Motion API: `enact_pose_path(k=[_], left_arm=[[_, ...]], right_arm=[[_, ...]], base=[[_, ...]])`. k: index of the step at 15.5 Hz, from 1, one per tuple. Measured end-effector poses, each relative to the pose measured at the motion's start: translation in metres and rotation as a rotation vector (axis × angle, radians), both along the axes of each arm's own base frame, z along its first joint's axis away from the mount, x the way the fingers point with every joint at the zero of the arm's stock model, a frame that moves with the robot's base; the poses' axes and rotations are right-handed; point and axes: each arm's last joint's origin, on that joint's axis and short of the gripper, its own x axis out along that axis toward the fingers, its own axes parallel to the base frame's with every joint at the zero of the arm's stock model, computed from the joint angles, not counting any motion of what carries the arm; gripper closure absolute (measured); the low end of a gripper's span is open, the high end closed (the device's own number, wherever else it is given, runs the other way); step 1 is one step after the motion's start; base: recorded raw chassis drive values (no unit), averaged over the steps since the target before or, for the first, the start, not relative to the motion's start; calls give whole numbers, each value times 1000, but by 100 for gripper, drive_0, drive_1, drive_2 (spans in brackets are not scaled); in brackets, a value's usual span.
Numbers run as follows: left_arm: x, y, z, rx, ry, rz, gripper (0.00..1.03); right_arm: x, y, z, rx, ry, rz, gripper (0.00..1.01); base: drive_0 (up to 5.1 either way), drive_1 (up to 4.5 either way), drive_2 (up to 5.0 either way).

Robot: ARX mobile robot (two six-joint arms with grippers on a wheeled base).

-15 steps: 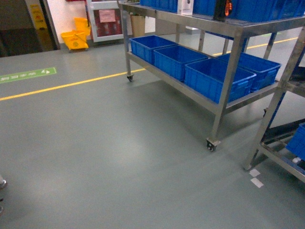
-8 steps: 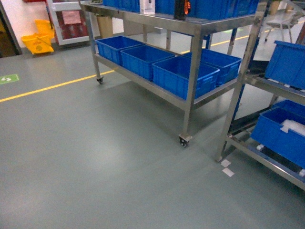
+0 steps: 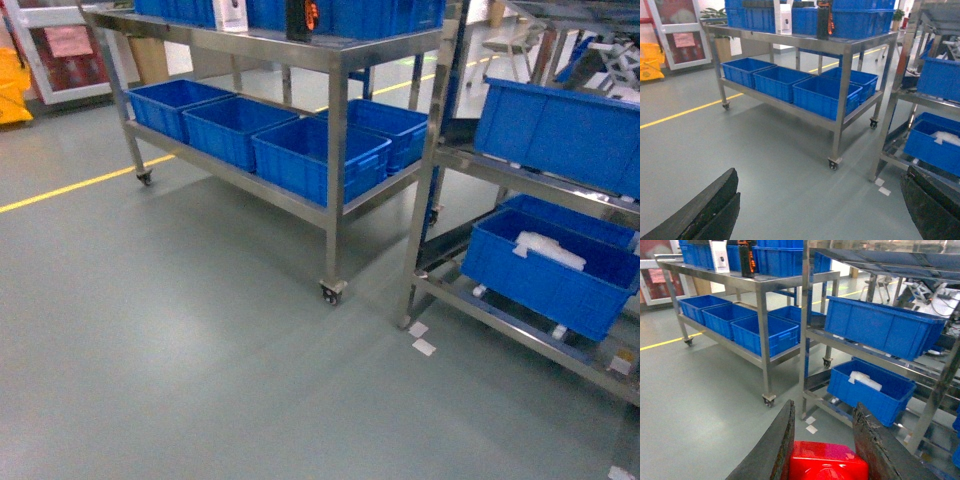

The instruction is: Pick red block from blue box to shelf

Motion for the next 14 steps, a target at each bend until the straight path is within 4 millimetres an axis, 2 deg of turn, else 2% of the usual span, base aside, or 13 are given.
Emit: enact_pose_path(k=[14], left_arm=[[0,0,0,0,0,0,5]], right_arm=[[0,0,0,0,0,0,73]], base=[[-163,-163,-163]])
